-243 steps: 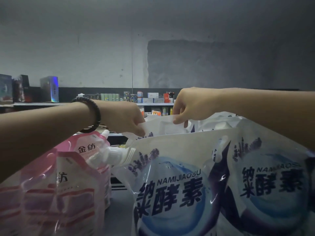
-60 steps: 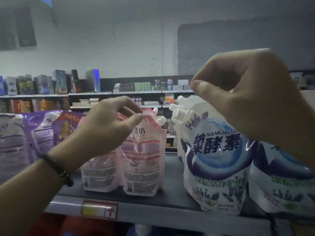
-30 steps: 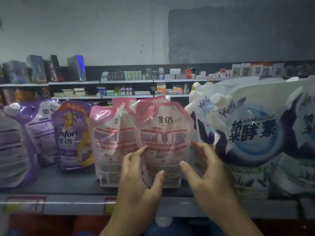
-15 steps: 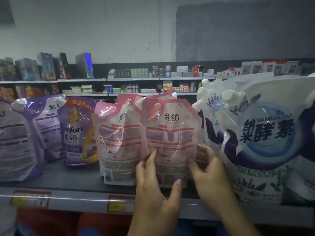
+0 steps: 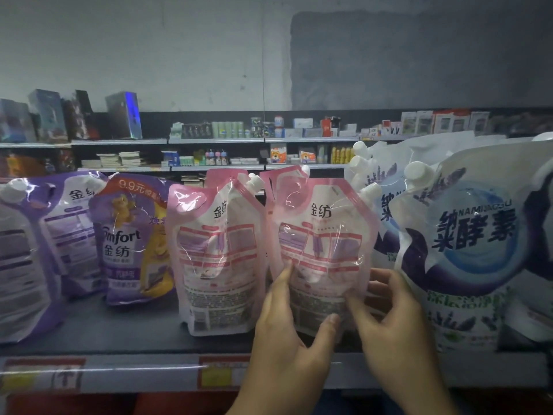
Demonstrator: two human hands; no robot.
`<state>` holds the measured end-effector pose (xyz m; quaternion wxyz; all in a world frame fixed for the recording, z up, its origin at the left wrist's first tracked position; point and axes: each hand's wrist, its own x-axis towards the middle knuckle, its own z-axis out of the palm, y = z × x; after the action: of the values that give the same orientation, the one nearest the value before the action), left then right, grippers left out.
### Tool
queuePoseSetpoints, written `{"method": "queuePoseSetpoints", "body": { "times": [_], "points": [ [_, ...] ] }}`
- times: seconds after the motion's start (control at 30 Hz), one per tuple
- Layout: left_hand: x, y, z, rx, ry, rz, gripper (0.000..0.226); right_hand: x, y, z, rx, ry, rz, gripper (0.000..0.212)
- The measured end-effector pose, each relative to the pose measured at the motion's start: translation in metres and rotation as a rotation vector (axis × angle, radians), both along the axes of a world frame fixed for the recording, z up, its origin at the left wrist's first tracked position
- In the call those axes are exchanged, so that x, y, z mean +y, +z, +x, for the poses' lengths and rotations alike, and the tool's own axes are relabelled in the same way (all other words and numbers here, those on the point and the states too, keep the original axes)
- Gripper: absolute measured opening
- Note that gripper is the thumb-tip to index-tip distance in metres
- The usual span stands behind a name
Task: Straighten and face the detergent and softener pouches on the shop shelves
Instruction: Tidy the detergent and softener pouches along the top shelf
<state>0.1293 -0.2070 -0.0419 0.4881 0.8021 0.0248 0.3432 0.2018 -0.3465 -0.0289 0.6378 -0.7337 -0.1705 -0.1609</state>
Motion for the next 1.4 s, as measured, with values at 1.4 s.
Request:
{"method": "queuePoseSetpoints", "body": {
  "times": [1.4],
  "points": [
    [0.036,0.043,0.029,0.181,-0.442,-0.341,0.045,0.071,-0.037,-0.08,-0.297,-0.346,-0.509,0.076]
  ]
}}
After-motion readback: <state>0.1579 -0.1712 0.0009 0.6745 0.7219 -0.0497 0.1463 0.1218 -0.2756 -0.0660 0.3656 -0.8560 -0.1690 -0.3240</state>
